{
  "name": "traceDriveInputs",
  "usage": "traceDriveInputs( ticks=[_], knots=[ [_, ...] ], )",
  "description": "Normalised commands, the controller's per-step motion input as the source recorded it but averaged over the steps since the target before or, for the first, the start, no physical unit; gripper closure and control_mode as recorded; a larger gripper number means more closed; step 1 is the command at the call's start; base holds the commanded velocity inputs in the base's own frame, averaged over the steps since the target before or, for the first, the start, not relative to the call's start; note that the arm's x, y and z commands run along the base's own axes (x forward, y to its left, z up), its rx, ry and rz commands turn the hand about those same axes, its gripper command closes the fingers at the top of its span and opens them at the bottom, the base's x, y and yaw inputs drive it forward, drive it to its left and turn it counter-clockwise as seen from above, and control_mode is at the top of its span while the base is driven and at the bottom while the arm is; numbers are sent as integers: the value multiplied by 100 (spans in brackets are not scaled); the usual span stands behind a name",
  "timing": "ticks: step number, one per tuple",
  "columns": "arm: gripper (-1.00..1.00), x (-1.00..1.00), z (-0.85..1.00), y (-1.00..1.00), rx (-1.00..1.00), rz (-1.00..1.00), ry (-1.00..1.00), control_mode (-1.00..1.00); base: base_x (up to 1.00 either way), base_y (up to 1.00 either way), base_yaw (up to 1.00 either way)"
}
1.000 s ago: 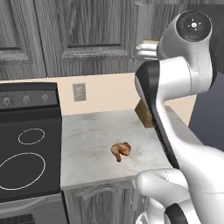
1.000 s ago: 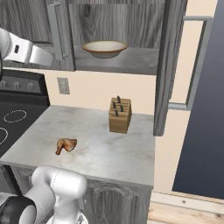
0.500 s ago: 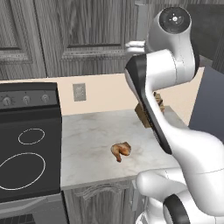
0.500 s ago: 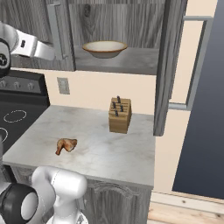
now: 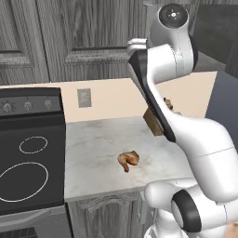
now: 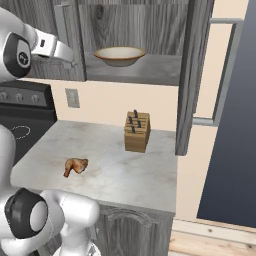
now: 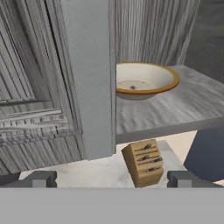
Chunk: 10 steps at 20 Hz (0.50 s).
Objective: Retrieve the bowl from the cabinet, then place the raw meat into the bowl to avoid contamination.
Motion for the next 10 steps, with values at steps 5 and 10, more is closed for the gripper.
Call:
traceDriveInputs(
  ticks=[5,10],
  knots=[
    [-100,55,0,0,0,0,0,-100,0,0,0],
    [-100,54,0,0,0,0,0,-100,0,0,0]
  ],
)
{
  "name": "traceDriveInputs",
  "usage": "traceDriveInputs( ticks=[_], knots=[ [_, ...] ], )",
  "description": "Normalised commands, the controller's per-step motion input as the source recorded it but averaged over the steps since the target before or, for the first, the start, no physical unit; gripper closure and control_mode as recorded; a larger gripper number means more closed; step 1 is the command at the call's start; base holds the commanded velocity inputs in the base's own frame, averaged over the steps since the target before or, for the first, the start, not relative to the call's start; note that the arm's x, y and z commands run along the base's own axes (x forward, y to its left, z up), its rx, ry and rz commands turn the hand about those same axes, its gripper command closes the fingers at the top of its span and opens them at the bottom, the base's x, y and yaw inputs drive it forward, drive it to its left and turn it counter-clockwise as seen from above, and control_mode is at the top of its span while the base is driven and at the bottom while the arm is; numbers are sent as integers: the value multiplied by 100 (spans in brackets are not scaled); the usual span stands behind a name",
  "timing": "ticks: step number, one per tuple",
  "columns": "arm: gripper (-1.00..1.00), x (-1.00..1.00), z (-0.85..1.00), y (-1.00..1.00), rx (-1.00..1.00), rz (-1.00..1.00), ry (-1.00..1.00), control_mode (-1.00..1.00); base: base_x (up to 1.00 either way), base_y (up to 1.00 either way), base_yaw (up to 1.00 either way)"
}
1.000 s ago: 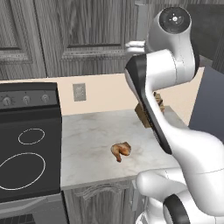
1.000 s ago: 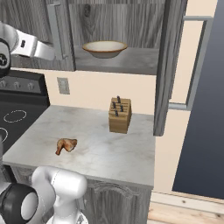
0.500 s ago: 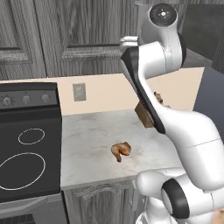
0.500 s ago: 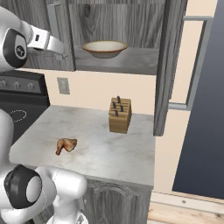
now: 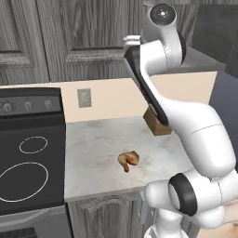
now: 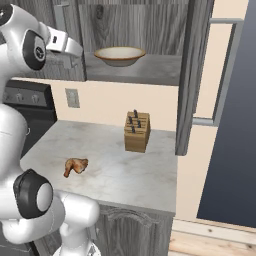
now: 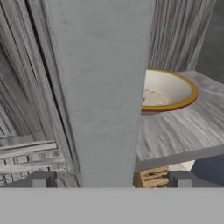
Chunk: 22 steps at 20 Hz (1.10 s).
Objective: Retrieve the bowl from the cabinet, then place the raw meat into the bowl to avoid contamination.
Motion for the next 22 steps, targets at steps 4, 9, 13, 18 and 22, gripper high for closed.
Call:
traceDriveInputs(
  ticks=[4,9,13,18,22],
  knots=[
    [-100,47,-1,0,0,0,0,-100,0,0,0],
    [-100,46,-3,0,0,0,0,-100,0,0,0],
    [100,27,-3,9,0,0,-2,-100,0,0,0],
    [100,8,0,22,0,-2,-1,-100,0,0,0],
    [100,1,0,29,0,-5,1,-100,0,0,0]
  ],
)
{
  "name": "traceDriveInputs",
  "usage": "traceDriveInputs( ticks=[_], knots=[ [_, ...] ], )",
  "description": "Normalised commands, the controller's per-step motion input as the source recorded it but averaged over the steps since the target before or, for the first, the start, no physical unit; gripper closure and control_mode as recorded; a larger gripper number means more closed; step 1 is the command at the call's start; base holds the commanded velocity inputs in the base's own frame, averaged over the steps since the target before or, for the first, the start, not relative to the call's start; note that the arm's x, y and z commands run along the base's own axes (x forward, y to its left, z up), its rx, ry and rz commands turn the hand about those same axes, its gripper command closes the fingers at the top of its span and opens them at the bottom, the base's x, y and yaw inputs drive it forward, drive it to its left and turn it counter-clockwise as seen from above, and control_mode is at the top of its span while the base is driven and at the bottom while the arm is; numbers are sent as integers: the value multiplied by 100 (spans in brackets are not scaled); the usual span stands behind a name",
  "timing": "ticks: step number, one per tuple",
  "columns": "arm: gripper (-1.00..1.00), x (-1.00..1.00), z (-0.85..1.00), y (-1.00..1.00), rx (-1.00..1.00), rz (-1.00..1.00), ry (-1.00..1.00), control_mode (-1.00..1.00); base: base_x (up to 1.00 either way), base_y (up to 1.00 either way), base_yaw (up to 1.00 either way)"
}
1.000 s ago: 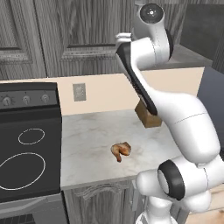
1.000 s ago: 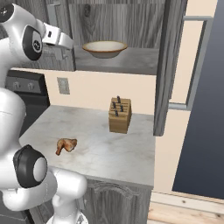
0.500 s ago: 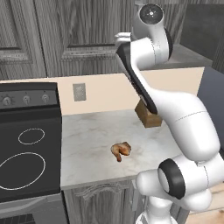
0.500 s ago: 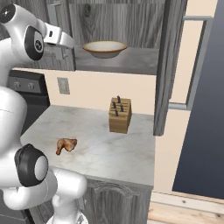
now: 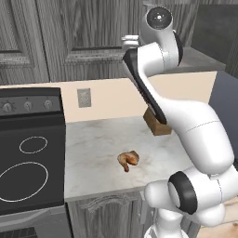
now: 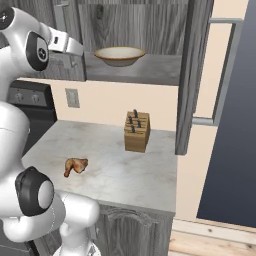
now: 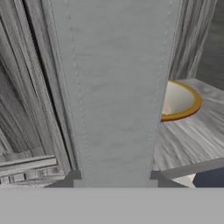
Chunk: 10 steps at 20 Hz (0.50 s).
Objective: Retrieve the bowl from the cabinet, then place the raw meat into the bowl to avoid contamination.
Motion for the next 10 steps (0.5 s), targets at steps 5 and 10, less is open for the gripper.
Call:
traceDriveInputs(
  ticks=[5,10],
  knots=[
    [100,-31,0,46,-1,-11,12,-100,0,0,0],
    [100,-91,0,44,0,-5,10,-100,0,0,0]
  ],
)
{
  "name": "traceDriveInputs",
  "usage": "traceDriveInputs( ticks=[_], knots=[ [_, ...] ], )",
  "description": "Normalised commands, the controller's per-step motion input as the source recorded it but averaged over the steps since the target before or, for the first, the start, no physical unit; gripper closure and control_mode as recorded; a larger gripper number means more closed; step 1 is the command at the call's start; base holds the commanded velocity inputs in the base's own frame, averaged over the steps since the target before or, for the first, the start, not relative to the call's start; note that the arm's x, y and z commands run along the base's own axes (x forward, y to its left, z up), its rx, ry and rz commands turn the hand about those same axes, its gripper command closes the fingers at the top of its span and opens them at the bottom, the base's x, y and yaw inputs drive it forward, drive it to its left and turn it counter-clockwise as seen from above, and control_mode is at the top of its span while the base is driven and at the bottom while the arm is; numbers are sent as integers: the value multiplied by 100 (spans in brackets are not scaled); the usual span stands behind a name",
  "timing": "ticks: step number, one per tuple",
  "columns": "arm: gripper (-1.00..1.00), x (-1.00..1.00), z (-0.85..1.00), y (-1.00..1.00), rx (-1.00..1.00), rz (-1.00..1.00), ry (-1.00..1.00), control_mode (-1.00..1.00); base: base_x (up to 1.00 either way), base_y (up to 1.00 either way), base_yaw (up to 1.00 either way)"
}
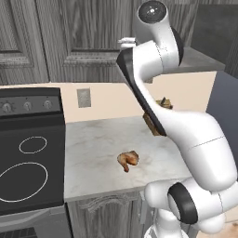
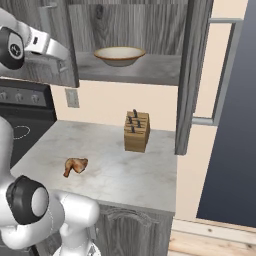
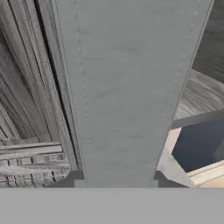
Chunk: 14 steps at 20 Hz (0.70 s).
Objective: Retrieve the bowl from the cabinet, then place the raw meat into the bowl to avoid contamination.
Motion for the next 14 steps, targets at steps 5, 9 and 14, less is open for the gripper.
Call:
traceDriveInputs(
  ticks=[5,9,14],
  knots=[
    [100,-100,-4,49,0,-2,2,-100,0,0,0],
    [100,-100,-12,74,-3,0,0,-100,0,0,0],
    [100,-98,-10,91,-7,0,0,-100,0,0,0]
  ],
)
